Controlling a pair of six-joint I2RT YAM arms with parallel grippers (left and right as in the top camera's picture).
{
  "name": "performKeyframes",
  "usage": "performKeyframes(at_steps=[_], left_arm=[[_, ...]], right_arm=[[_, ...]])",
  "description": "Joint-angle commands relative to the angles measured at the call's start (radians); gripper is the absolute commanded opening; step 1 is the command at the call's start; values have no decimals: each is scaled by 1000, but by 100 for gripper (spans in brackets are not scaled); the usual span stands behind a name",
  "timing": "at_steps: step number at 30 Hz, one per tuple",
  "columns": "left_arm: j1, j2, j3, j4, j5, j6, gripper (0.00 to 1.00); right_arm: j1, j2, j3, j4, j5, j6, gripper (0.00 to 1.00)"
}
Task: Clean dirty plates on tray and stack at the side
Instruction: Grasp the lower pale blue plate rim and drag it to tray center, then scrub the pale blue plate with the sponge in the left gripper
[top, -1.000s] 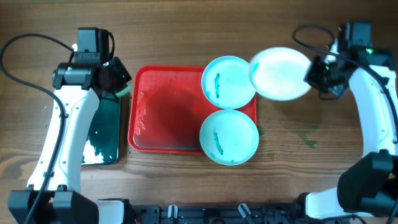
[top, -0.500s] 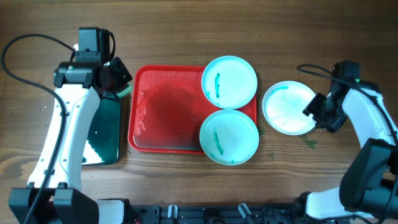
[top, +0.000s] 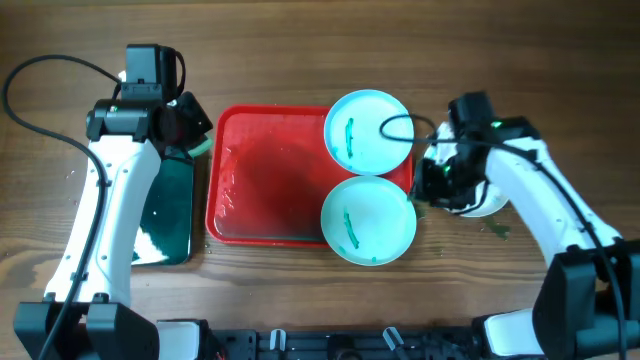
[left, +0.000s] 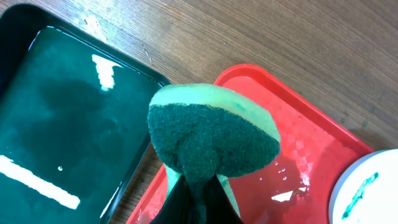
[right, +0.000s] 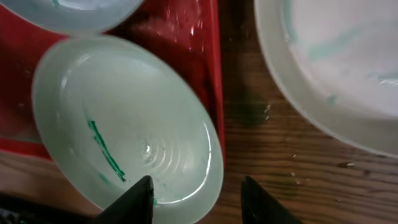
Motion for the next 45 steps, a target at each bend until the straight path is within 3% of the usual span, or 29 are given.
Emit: performKeyframes(at_steps=[1,5,10,12,18,24,29,34,36,38,41,45], left_arm=[[8,6,1,2,5,-9,4],[8,6,1,2,5,-9,4],[8,6,1,2,5,-9,4],[8,6,1,2,5,-9,4],[8,6,1,2,5,-9,4],[8,6,1,2,5,-9,4],[8,6,1,2,5,-10,4],[8,6,0,-2,5,-10,4],[8,6,-2,-2,5,-9,4],[8,6,-2,-2,5,-10,4],[8,6,-2,-2,5,-9,4],[8,6,-3,-2,5,-10,4]], right_arm=[[79,-10,-96,64,112,89,42],[160,-7,-172,206,138,89,34],[176,-7,-179,213,197,111,27],[176,-7,-179,213,197,114,4],[247,-7,-125,237,61,77,4],[425,0,-29,506,153,380,4],[498,125,-29,712,231,467,4],[533,190,-26,718,234,481,5],[531,192,0,679,235,446,12],[527,193,73,606,245,346,26],[512,219,162,521,268,156,29],[476,296,179,505,185,45,30]])
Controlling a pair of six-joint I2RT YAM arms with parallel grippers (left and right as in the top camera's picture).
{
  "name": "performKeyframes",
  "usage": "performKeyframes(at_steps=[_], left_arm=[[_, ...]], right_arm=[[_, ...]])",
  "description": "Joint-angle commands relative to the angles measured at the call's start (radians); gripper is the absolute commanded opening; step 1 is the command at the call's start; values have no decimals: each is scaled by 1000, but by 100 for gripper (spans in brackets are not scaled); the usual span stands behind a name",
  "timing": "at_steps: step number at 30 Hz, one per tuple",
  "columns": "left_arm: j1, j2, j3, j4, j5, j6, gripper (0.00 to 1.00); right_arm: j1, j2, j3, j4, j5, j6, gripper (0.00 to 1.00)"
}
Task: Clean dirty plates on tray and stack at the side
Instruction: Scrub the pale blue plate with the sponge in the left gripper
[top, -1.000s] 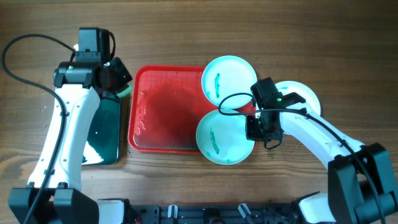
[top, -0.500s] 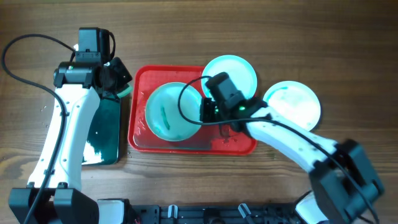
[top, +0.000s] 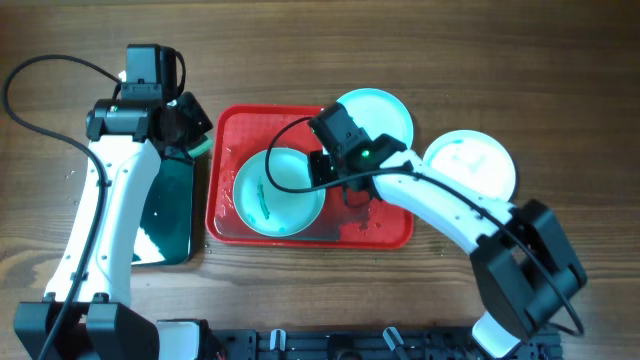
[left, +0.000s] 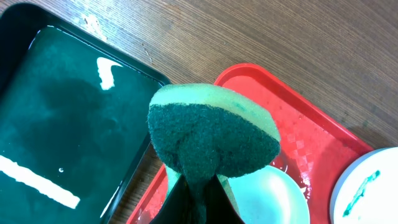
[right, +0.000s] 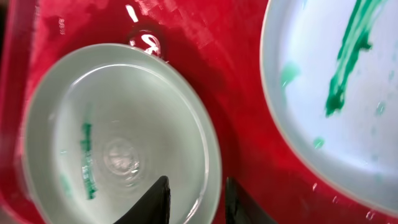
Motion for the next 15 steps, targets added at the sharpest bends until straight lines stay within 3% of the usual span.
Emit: performKeyframes(at_steps=[1,4,9,15], left_arm=[[8,6,-2,0,5,-9,4],[8,6,-2,0,5,-9,4],[-1,25,-8,0,9,-9,4],[-117,136,-43,9,34,-9,4]], right_arm=[[-20,85,11,5,-82,-133,29],[-20,153,19,13,-148,-145,28],[-18,187,26,45,-161,23,4],[-18,204,26,43,-164,250,4]])
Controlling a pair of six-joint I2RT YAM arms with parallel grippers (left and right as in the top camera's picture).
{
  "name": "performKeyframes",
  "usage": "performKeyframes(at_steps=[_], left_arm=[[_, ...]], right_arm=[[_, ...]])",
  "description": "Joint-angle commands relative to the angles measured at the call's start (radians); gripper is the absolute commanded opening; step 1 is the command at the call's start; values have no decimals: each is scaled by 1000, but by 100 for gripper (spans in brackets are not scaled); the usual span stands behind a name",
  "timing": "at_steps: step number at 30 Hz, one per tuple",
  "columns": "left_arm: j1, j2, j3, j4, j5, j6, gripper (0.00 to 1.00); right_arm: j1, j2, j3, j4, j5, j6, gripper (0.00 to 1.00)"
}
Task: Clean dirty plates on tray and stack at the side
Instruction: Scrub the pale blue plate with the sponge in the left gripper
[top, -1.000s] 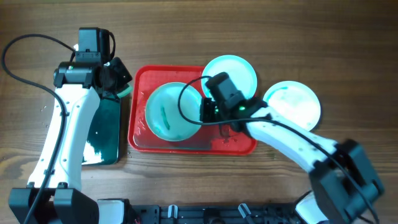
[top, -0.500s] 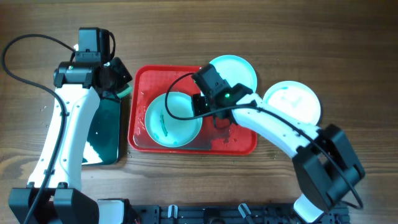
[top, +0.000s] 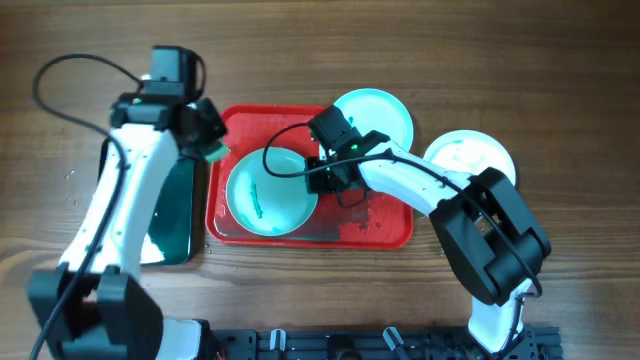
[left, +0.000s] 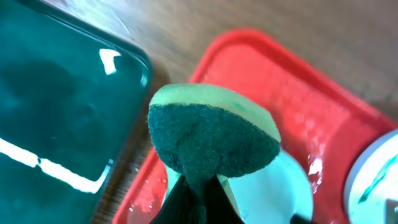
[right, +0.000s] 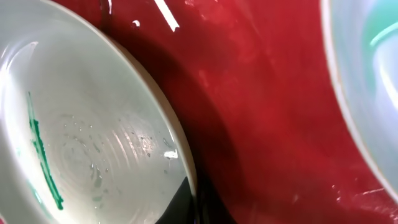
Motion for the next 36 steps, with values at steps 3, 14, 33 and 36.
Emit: performKeyframes(at_steps=[3,14,33,36], left_arm=[[-89,114,-49,32,18,-8,4],[-173,359,-81,75,112,255,4],[-175,353,-281,145,-152,4,4],[-175,342,-270,147,-278,-47,4]], right_arm=[[3,41,9,-1,9,108,4],[3,41,9,15,10,55,4],[3,41,9,14,10,52,4],[3,41,9,14,10,52,4]])
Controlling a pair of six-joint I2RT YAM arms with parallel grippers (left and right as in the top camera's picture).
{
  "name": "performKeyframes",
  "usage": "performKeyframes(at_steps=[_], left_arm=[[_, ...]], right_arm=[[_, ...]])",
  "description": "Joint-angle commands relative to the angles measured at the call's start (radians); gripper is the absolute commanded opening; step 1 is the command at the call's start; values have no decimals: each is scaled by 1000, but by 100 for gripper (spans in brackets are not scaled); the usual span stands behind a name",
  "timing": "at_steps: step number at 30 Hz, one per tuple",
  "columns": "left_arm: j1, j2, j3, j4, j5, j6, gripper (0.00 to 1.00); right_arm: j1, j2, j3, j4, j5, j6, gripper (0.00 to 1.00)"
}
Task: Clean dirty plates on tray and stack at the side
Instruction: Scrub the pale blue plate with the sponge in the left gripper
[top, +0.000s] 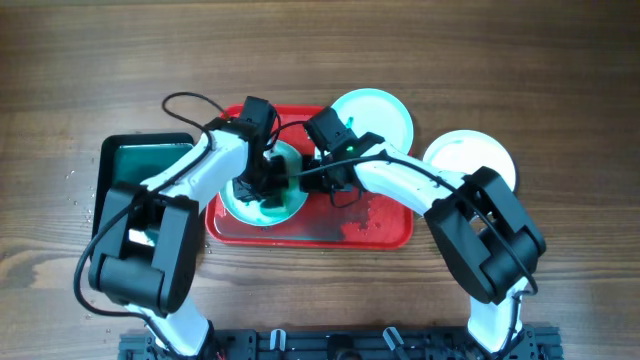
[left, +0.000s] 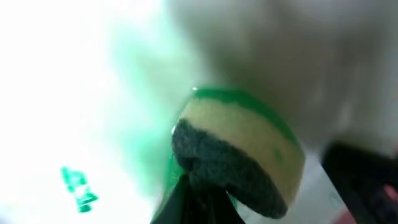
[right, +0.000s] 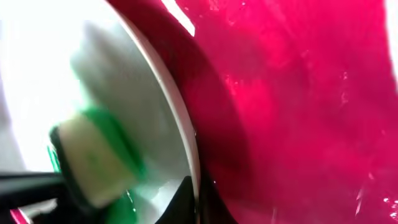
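A white plate (top: 290, 203) with green smears lies in the left half of the red tray (top: 370, 217). My left gripper (top: 262, 183) is shut on a green and yellow sponge (left: 239, 155), which presses into the plate (left: 74, 93) beside a green mark. My right gripper (top: 313, 180) is shut on the plate's right rim (right: 180, 118), one finger inside and one outside. The sponge (right: 93, 155) also shows in the right wrist view. A second smeared plate (top: 375, 118) sits at the tray's back right corner.
A white plate (top: 470, 165) rests on the table right of the tray. A dark tray of green water (top: 125, 165) stands left of the red tray. The red tray's floor (right: 298, 93) is wet. Both arms cross over the tray's middle.
My left gripper has moved from above the tray's back left corner down into the plate, and the sponge now touches the plate. My right gripper still pinches the rim.
First my right gripper was open at a smeared plate on the tray's front right edge, the left holding the sponge by the water tray. Then the plate lay in the tray's left half, then my right gripper shut on its rim. Now the sponge is in it.
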Motion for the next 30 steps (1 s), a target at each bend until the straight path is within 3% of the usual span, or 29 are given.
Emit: performKeyframes(at_steps=[1,9,15,21,27,30], left_arm=[[35,85,-46,-7,-542,-138,4],[34,84,22,6,-614,-124,4],[34,84,22,268,16,278,4],[53,84,21,212,63,269,4],[0,84,21,121,435,285,4],[-50,84,21,215,430,253,4]], right_arm=[[-11,26,2,-25,29,-8,4],[-11,26,2,-29,37,-8,4],[-21,26,2,-40,14,-35,4],[-129,26,-27,24,-296,-195,4],[-127,26,-56,73,-320,-194,4],[-127,26,-56,73,-320,-191,4]])
